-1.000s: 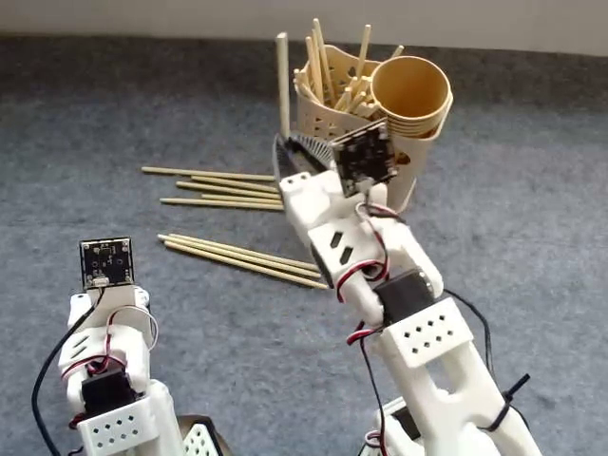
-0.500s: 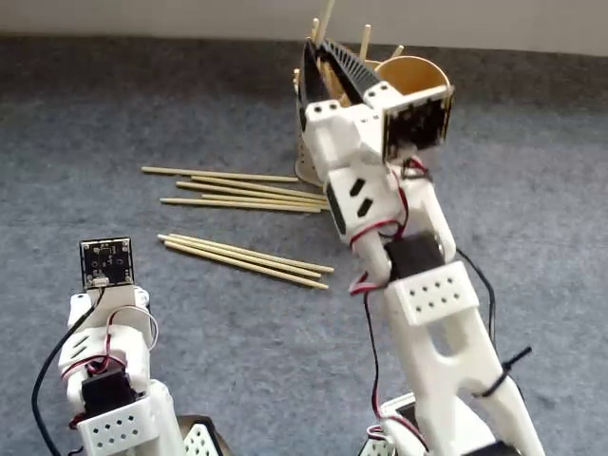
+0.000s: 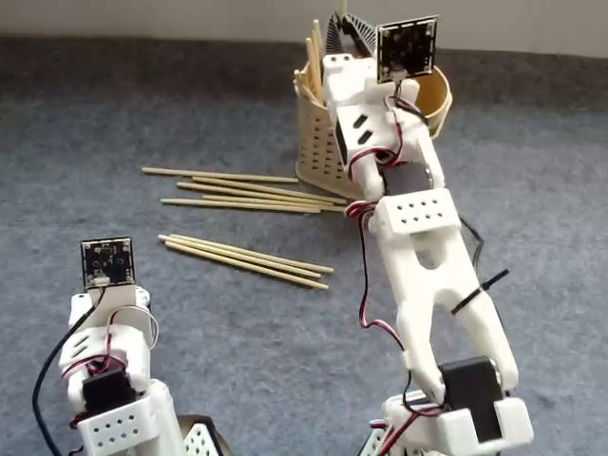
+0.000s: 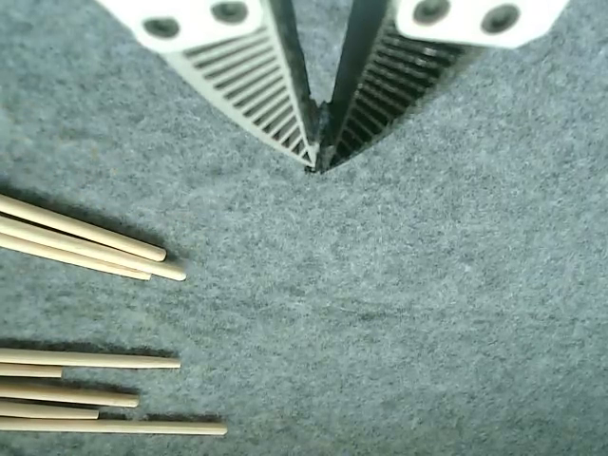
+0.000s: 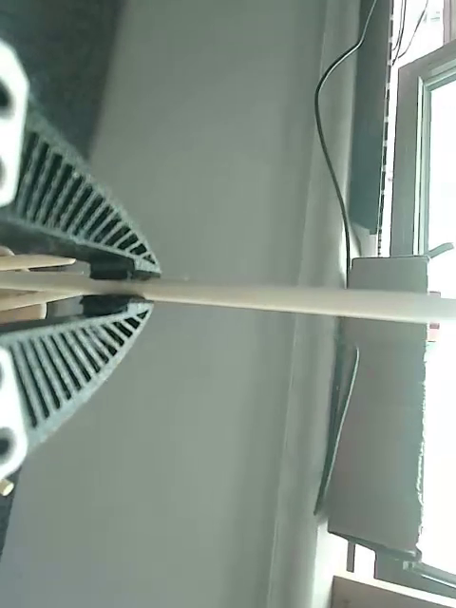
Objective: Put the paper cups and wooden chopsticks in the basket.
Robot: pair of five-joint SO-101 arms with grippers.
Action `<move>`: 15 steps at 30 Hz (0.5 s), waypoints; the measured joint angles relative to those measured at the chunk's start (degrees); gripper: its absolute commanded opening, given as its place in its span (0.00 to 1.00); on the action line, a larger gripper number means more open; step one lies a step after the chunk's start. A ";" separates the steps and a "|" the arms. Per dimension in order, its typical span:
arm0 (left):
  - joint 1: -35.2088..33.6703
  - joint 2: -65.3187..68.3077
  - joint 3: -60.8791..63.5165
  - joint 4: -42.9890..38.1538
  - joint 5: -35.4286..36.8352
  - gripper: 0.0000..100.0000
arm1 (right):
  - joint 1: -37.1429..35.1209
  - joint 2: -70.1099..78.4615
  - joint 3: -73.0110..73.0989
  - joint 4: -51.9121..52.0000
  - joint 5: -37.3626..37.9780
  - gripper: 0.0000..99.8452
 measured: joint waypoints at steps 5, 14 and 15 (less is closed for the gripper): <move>0.00 0.00 0.00 0.00 0.00 0.01 | 0.26 0.00 -0.44 0.00 0.00 0.12; 0.00 0.00 0.00 0.00 0.00 0.01 | 0.26 -5.27 0.44 0.00 0.00 0.12; 0.00 0.00 0.00 0.00 0.00 0.01 | 0.26 -6.07 0.97 0.00 0.00 0.12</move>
